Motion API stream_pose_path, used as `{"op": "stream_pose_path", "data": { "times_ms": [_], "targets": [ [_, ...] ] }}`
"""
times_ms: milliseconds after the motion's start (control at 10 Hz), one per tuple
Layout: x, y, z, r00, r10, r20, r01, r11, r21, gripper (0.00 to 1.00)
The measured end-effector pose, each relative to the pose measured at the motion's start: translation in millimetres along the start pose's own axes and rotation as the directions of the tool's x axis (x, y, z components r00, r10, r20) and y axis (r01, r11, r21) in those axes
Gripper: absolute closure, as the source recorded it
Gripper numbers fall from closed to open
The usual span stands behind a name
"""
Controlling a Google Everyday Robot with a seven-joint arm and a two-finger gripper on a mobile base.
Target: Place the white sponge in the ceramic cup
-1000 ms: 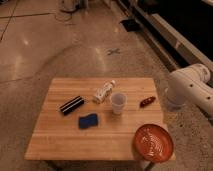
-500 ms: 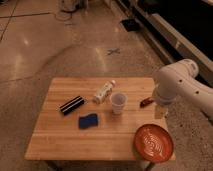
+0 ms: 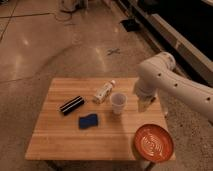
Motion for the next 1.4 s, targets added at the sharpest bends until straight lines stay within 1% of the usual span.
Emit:
{"op": "stream_pose_path", "data": {
  "times_ms": [100,300,400,500,600,700,900,1000,1200,1400],
  "targets": [
    [-21.8,-4.5,1.8,0.999,-0.041,0.012,0.041,0.999,0.0,0.35],
    [-59.9,-8.6,8.8,0.993,-0.11,0.03,0.11,0.994,-0.006,0.35],
    [-82.4,-9.4,15.4,0.988,-0.151,0.038,0.152,0.988,-0.013,0.35],
    [-100.0,-8.9,23.8,0.982,-0.183,0.046,0.184,0.983,-0.025,0.35],
    [-112.5,-8.0,32.3,0.977,-0.206,0.05,0.208,0.978,-0.038,0.35],
    [-131.6,-7.0,45.7,0.97,-0.234,0.061,0.238,0.969,-0.06,0.35],
    [-152.2,-9.2,67.7,0.963,-0.258,0.073,0.264,0.96,-0.089,0.35],
    [-159.6,-10.3,81.6,0.962,-0.262,0.076,0.269,0.957,-0.106,0.35],
    [-174.7,-15.0,107.3,0.961,-0.263,0.081,0.272,0.953,-0.136,0.35],
    [-184.1,-21.9,127.9,0.963,-0.257,0.082,0.267,0.951,-0.156,0.35]
  ]
}}
